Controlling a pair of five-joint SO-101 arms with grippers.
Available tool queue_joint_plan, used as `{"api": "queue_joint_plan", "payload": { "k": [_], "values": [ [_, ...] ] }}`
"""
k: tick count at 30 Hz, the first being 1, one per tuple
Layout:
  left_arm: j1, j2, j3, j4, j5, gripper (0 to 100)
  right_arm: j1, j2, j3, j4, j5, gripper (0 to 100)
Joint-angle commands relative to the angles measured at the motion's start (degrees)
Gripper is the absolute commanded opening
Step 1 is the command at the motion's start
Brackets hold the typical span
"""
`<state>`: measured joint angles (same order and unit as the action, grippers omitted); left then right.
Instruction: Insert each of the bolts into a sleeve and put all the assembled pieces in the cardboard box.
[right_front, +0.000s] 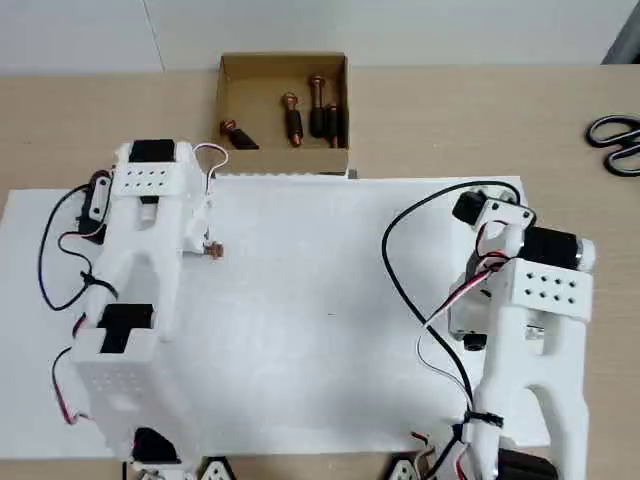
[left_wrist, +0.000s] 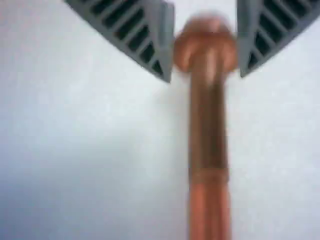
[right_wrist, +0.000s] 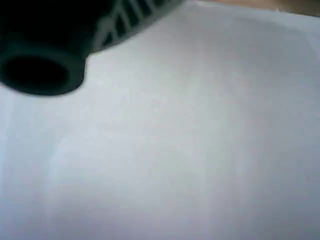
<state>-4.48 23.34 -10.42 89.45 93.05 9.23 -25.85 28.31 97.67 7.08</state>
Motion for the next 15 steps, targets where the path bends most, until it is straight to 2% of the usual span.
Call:
{"api": "queue_joint_plan", "payload": {
  "k": [1,10,15],
  "values": [
    [-0.35,-0.44,-2.24,1.14,0.35,9,0.75,-1.8,-0.18,-0.48,-0.18,0.3],
    [-4.13,-0.79,-2.33,-1.23,0.18,9,3.74,-1.71,-0.09,-0.92,0.0,0.3],
    [-8.44,-0.62,-4.44,-2.9,0.09,9,7.43,-1.71,0.44,-1.45,4.31,0.3]
  ]
}}
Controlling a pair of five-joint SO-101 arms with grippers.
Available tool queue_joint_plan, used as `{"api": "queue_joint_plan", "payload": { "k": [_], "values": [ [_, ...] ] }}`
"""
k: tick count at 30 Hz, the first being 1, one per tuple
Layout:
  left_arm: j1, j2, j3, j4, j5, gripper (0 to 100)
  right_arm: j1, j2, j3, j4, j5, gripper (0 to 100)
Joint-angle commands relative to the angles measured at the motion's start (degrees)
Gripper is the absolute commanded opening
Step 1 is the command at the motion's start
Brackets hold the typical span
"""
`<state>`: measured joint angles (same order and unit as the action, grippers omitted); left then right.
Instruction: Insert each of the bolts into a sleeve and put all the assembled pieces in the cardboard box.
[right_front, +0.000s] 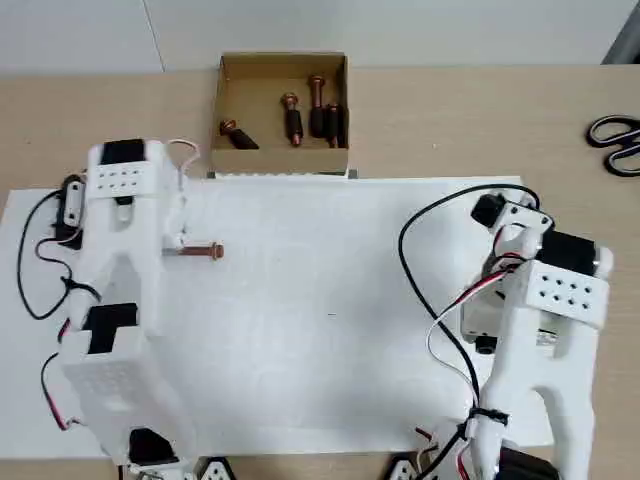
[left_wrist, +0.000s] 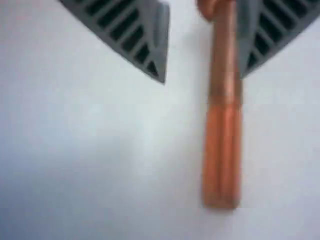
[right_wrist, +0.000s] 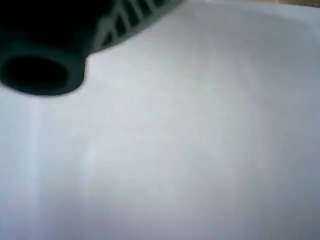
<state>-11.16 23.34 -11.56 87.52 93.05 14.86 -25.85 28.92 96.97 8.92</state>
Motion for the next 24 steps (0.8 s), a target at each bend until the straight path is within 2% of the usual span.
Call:
{"api": "queue_joint_plan", "payload": {
  "k": [1,3,5,10,14,20,24],
  "values": [
    [-1.93,-0.44,-4.18,-1.14,-0.18,9,2.07,-1.71,-0.18,-0.75,2.99,0.3],
    [-2.02,-0.26,-5.67,-2.02,-4.13,9,2.07,-1.8,-0.18,-0.66,3.25,0.3],
    [-1.85,-0.7,-6.9,-2.11,-11.96,9,1.89,-1.98,-0.18,-0.57,3.25,0.3],
    [-2.02,-0.79,-9.45,-2.11,-40.09,9,1.8,-1.98,-0.18,-0.57,3.16,0.3],
    [-1.58,-0.35,-10.86,-2.11,-51.16,4,1.8,-1.98,-0.18,-0.57,3.25,0.3],
    [-1.58,-0.26,-9.71,-1.14,-88.26,2,-0.66,-1.89,-0.09,-1.01,2.99,0.3],
    [-0.18,-0.26,-7.96,-0.88,-103.21,2,-4.09,-1.89,-0.09,-1.19,2.73,0.3]
  ]
}}
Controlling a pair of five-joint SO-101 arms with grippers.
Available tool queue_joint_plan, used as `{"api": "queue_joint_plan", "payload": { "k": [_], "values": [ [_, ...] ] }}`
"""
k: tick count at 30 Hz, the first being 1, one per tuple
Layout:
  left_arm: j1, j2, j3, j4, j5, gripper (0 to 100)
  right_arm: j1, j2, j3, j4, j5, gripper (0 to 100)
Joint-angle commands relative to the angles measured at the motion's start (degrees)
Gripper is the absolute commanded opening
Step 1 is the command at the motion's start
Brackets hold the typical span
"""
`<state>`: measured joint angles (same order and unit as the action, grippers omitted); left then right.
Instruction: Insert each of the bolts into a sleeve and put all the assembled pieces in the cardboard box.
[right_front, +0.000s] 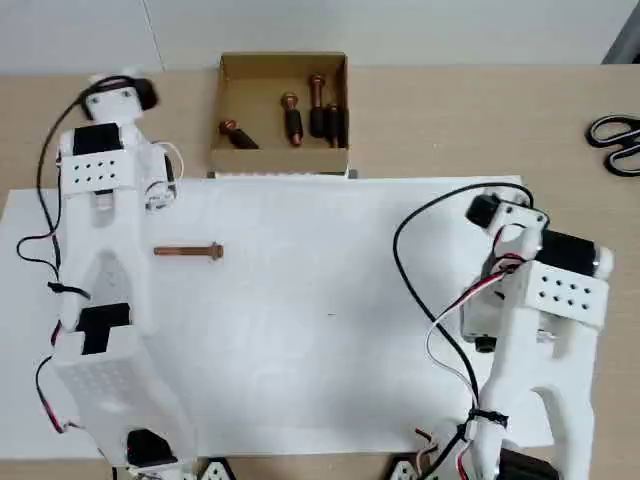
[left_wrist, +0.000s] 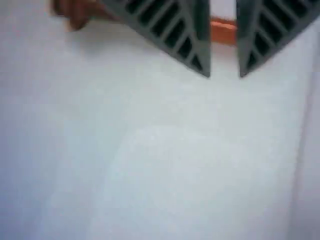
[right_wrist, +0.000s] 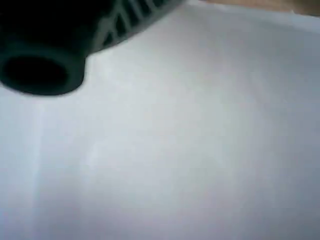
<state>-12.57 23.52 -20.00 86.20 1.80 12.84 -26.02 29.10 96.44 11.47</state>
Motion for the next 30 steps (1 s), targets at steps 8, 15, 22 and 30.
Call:
{"api": "queue_joint_plan", "payload": {
  "k": [8,15,22,30],
  "values": [
    [2.2,-0.44,6.73,1.85,-38.33,2,-4.0,-1.63,-0.26,-1.1,0.26,0.3],
    [3.52,-0.35,6.99,3.34,-59.69,3,-4.0,-1.63,-0.26,-2.24,0.7,0.3],
    [4.04,-0.35,6.99,3.6,-77.19,3,-4.0,-1.63,2.29,-4.88,0.53,0.3],
    [4.48,-0.35,6.99,5.54,-85.19,12,-4.0,-1.71,3.96,-6.37,0.26,0.3]
  ]
}}
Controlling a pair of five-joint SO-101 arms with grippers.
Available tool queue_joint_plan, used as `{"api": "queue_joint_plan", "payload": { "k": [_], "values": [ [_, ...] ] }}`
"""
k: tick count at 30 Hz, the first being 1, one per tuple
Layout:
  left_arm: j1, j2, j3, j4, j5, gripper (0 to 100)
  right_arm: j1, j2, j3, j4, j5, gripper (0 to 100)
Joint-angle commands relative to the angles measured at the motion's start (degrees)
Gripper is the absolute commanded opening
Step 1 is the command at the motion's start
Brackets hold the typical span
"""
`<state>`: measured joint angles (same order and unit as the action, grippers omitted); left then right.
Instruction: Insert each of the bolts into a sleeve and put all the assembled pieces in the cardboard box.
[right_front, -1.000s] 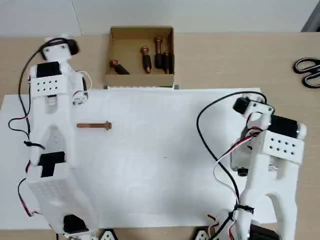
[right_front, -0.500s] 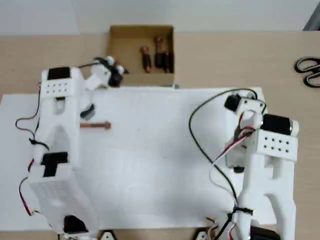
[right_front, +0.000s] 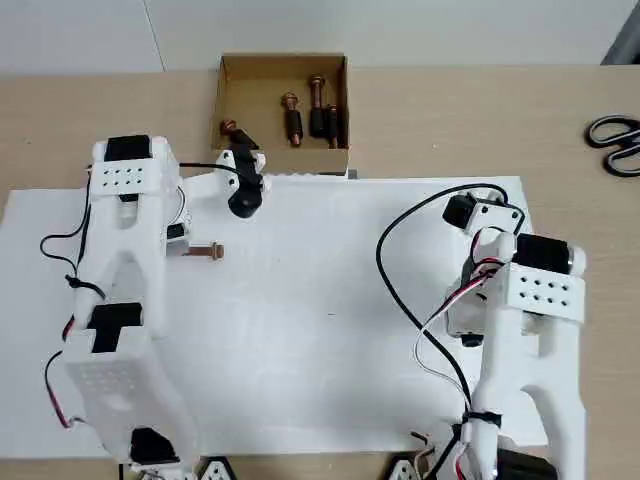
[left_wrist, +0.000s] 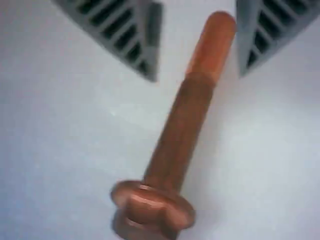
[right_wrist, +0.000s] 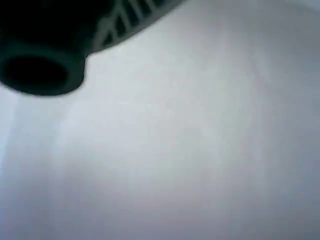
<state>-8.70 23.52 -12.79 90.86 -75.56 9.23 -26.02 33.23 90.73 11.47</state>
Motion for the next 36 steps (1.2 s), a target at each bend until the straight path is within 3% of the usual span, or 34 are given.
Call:
{"api": "queue_joint_plan", "payload": {
  "k": [1,17,36],
  "values": [
    [0.62,-0.35,-0.22,0.88,-7.82,12,-0.4,-1.71,-0.18,-0.66,0.35,0.3],
    [3.6,8.97,-4.18,0.0,-9.58,12,-5.23,-1.71,-0.18,-0.66,0.35,0.3],
    [8.26,8.35,-1.8,0.26,-9.41,11,-5.05,-2.15,-0.18,-0.48,0.35,0.3]
  ]
}}
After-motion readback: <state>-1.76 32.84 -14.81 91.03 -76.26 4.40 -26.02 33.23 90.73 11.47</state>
